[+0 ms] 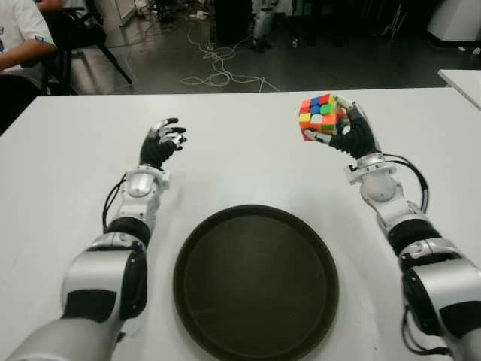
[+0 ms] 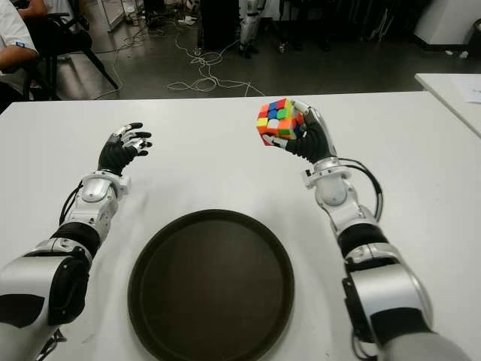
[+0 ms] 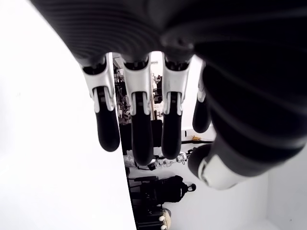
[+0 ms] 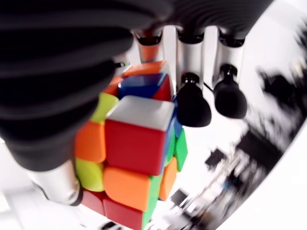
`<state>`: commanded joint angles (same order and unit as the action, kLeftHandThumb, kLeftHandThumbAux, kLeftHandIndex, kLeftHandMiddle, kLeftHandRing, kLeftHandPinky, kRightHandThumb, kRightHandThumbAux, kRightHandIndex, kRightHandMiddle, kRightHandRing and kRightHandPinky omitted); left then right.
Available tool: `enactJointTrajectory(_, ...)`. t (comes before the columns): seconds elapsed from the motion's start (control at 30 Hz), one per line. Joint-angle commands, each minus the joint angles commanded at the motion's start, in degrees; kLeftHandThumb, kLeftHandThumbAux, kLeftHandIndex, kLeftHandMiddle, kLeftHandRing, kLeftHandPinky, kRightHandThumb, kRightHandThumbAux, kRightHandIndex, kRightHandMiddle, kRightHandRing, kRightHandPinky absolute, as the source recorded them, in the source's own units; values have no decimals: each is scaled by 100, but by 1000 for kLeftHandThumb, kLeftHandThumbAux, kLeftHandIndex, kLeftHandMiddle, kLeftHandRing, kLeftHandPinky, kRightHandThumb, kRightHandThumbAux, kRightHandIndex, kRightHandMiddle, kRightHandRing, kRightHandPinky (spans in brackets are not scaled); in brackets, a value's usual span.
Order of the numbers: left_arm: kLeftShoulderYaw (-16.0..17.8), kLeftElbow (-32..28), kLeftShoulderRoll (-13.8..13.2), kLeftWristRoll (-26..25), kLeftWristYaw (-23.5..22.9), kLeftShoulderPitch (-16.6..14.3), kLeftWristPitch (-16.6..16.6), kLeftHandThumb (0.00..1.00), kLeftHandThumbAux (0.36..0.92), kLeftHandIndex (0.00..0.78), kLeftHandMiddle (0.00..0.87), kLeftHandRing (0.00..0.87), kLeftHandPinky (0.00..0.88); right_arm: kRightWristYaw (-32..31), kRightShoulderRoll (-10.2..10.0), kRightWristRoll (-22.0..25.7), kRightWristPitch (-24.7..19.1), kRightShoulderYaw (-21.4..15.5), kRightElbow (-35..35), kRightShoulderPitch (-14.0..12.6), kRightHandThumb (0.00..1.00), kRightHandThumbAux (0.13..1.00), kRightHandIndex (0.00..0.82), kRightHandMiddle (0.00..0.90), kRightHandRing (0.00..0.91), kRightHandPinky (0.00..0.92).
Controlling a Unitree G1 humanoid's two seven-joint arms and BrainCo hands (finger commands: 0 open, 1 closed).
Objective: Pick up the Rubik's Cube and put it in the plate
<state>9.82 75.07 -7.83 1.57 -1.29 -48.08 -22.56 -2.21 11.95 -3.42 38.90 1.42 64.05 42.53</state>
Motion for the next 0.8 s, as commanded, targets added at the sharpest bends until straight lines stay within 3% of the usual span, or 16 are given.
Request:
enactJointTrajectory(0.1,-5,0,-7,11,5,-2,5,489,735,212,306,317,322,-953,-164,737,-462,-399,-125,19,697,722,433,772,772,756)
enactJointTrajectory(0.27,10,4,-12,-1,8,-10,31,497,737,205,298,310,322,-1843,-313,1457,-1184,-823,-307,63,699,722,434,777,777,765)
enactJointTrajectory(0.8,24,0,-14,1,41,-8,47,507,741,204,302,304,321,-2115,-381,1828,-2432,-1265,-807,44,701,723,433,757,760,752)
